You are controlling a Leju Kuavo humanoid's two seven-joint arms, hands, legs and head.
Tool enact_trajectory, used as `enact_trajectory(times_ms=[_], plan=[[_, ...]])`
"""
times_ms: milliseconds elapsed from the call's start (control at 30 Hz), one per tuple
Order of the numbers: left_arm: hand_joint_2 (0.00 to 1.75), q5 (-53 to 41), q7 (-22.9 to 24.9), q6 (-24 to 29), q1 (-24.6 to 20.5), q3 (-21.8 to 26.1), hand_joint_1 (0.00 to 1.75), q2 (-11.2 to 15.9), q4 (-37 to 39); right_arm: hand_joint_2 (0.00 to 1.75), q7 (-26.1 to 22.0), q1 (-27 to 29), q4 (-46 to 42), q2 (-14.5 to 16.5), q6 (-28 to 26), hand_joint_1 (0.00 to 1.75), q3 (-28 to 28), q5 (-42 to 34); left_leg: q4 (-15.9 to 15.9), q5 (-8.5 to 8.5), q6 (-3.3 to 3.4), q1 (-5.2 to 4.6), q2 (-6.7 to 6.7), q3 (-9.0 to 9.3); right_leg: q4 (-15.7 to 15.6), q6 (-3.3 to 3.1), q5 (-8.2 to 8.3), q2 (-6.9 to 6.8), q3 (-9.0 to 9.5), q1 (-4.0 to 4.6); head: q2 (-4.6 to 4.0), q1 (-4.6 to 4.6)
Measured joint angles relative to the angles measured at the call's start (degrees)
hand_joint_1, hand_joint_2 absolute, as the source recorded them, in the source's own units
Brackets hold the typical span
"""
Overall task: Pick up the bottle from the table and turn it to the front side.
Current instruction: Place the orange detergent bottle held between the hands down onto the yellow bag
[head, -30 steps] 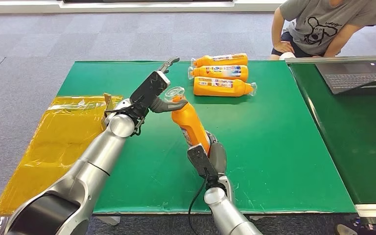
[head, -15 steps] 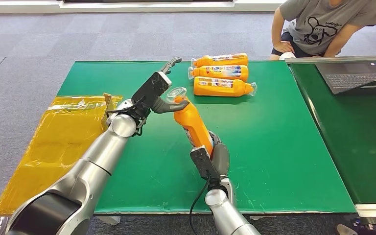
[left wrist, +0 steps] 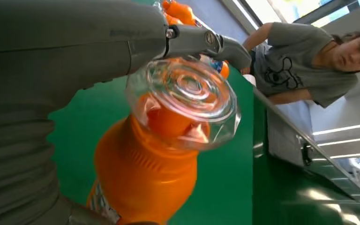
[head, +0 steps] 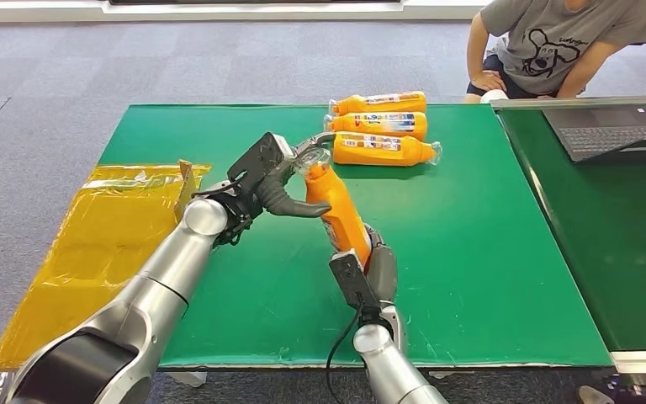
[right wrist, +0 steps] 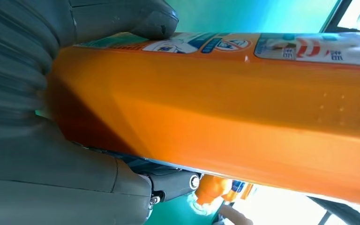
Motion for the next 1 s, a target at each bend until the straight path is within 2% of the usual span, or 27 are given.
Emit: enact_trajectory(times_ms=[67,167,567,1000], plan=[[1.75,2.8,0.4,-3.1,0.1,0.0,0.00,0.0,0.2,1.75,0.1,0.0,0.0,0.0,-0.4,1.75,0.0,0.0,0.0,0.00,0.00,0.00,0.00,0.00,0.0,0.00,0.00,0.00,-0.01,0.00,0.00,0.00],[1.75,5.1,1.1,-4.5,0.1,0.0,0.00,0.1,0.4,1.75,0.7,0.0,0.0,-0.1,-1.0,1.75,0.0,0.5,0.0,0.00,0.00,0.00,-0.02,0.00,0.0,0.00,0.00,-0.01,-0.01,0.00,0.00,0.00],[1.75,10.6,3.0,-6.0,0.3,-0.1,0.00,0.2,-0.1,1.75,2.3,-0.3,0.0,-0.3,-1.8,1.75,0.0,2.4,0.0,0.00,0.00,0.00,-0.05,-0.01,0.0,0.00,0.00,0.00,-0.01,0.00,0.00,0.00],[1.75,11.0,3.1,-6.1,0.4,-0.2,0.00,0.3,-0.5,1.75,2.3,-0.5,0.0,-0.3,-1.8,1.75,0.0,2.4,0.0,0.00,0.00,0.00,-0.06,-0.01,0.0,0.00,0.00,-0.01,-0.01,0.00,0.00,0.01]])
